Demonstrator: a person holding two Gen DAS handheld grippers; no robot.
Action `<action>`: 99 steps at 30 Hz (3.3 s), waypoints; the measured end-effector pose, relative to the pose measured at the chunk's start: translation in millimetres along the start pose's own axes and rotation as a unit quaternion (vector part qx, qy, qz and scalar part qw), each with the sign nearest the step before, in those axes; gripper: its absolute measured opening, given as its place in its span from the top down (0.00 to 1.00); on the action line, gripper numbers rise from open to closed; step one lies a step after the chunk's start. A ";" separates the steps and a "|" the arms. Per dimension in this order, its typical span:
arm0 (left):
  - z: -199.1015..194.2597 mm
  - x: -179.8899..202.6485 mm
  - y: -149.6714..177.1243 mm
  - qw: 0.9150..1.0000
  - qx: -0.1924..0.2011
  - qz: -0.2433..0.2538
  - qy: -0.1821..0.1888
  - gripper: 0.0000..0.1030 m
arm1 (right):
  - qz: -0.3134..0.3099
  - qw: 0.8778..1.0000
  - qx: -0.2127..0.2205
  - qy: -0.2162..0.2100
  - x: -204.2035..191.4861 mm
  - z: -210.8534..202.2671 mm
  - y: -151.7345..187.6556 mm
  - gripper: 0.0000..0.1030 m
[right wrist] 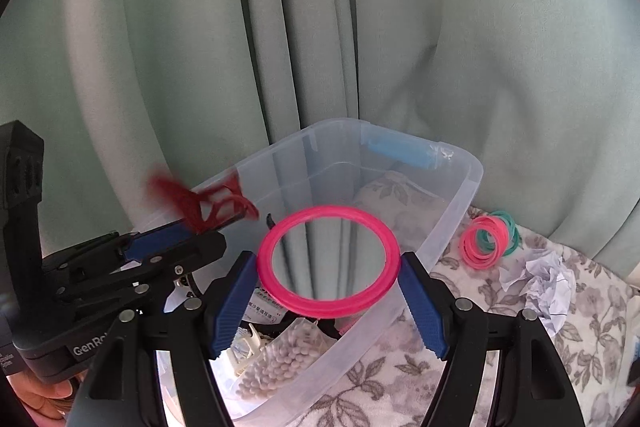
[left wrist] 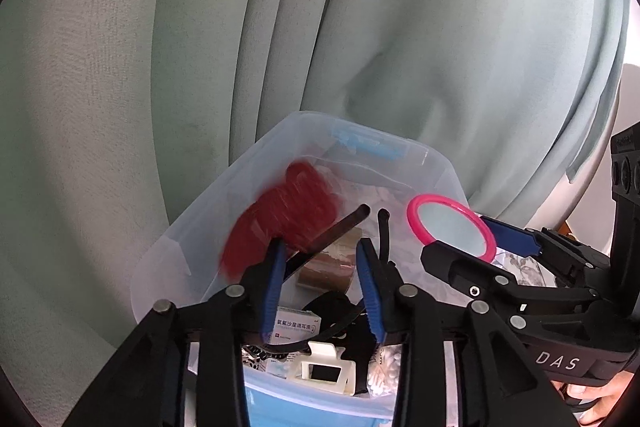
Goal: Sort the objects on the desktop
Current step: 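Open both tools to drop the claw clip and mirror into the bin, then move both open tools back toward the crumpled white paper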
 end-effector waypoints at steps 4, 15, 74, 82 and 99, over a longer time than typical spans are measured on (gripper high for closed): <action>-1.8 -2.2 -0.3 1.000 -0.002 -0.004 -0.003 0.56 | -0.001 1.000 0.002 -0.001 -1.8 -8.1 -0.4 0.26; 8.9 -19.8 8.4 1.000 0.004 -0.003 -0.005 0.54 | -0.007 1.000 0.006 -0.002 -6.4 -18.8 1.4 0.26; -65.6 105.0 18.5 0.995 0.051 0.081 0.023 0.36 | 0.017 0.992 0.121 0.019 30.2 -172.2 39.3 0.26; -60.7 159.5 24.7 0.992 0.040 0.106 0.049 0.36 | 0.066 0.984 0.155 0.067 91.0 -217.2 56.7 0.26; 34.0 218.0 55.1 0.986 -0.053 0.152 0.050 0.36 | 0.179 0.977 0.077 0.091 201.9 -173.0 102.7 0.26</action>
Point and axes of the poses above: each gripper's, at about its wrist camera, not at the fingertips, and z roughly the way its jaws point, x to its right, y to its underside, the point moved 4 cm from there along z, roughly the way its jaws point, and after that the axes turned 9 degrees about -y, right-handed, at the moved point
